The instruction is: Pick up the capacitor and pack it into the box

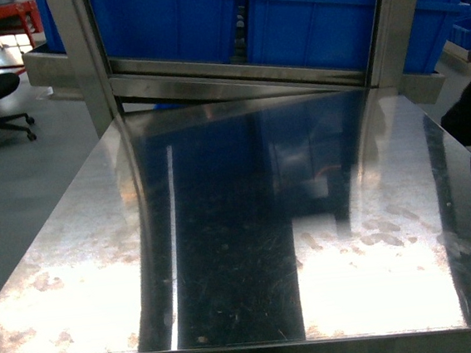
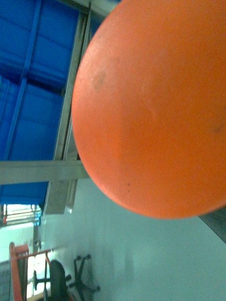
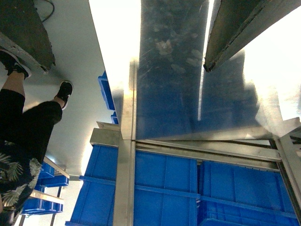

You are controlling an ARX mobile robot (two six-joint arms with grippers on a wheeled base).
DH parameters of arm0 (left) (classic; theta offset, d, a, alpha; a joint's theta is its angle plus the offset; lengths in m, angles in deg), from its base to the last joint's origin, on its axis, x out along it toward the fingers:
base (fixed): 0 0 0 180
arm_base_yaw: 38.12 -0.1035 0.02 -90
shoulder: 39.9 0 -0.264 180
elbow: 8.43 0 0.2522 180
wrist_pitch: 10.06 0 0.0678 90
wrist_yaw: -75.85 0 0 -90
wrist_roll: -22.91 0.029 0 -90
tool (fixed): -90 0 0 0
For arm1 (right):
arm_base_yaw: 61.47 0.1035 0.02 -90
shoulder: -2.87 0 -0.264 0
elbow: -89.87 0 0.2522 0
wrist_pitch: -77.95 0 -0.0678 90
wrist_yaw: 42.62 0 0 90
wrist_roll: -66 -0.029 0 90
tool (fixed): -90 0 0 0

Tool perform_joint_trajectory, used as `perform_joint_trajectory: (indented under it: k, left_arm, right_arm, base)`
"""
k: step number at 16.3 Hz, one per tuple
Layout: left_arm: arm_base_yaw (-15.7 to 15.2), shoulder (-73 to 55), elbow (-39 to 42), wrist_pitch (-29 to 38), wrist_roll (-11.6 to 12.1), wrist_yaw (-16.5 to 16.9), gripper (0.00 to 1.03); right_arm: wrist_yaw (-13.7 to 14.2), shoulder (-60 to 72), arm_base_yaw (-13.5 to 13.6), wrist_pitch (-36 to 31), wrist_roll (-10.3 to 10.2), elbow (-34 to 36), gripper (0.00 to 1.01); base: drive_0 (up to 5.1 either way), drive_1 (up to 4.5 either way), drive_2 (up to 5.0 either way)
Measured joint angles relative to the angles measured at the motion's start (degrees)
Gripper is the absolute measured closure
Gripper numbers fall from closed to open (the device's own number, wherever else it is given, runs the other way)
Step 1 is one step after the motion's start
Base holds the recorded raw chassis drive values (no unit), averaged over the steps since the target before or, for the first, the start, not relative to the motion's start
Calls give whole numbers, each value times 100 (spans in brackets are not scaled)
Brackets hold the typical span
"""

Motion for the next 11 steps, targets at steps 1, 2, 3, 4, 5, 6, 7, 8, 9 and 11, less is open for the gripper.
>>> perform_joint_trajectory:
  k: [1, 2, 3, 4, 5, 6, 7, 8, 9, 11]
  left_arm:
    - [-181, 153, 66, -103, 2, 105, 59]
    - [-251, 341, 129, -219, -2, 79, 59]
    - [-260, 501, 166, -306, 0, 87, 59]
    - [-243, 595, 223, -264, 0, 153, 59]
    - [-212, 555, 367, 44, 2, 166, 59]
    - [-216, 730, 479, -297, 0, 162, 59]
    - [-216, 894, 479, -525, 0, 160, 59]
    - [-216, 1303, 479, -726, 0, 162, 59]
    - [-216, 1565, 479, -951, 0, 162, 59]
    - [-216, 1875, 479, -1274, 0, 164, 59]
  right_arm:
    - [0, 0, 0, -2, 0, 0, 3]
    - [2, 0, 0, 2, -2, 0, 3]
    - [0, 0, 0, 0, -2, 0, 3]
    - [0, 0, 0, 0, 0, 0, 3]
    - [0, 0, 0, 0, 0, 0, 3]
    - [0, 0, 0, -2, -2, 0, 3]
    - [0, 0, 0, 2, 0, 0, 3]
    - [0, 0, 0, 0, 0, 0, 3]
    - [0, 0, 0, 0, 0, 0, 3]
    - [0, 0, 0, 0, 0, 0, 3]
  base:
    - [0, 0, 0]
    - [0, 0, 0]
    - [0, 0, 0]
    - [0, 0, 0]
    - [0, 0, 0]
    - [0, 0, 0]
    - [0, 0, 0]
    - [0, 0, 0]
    - [0, 0, 0]
    - [0, 0, 0]
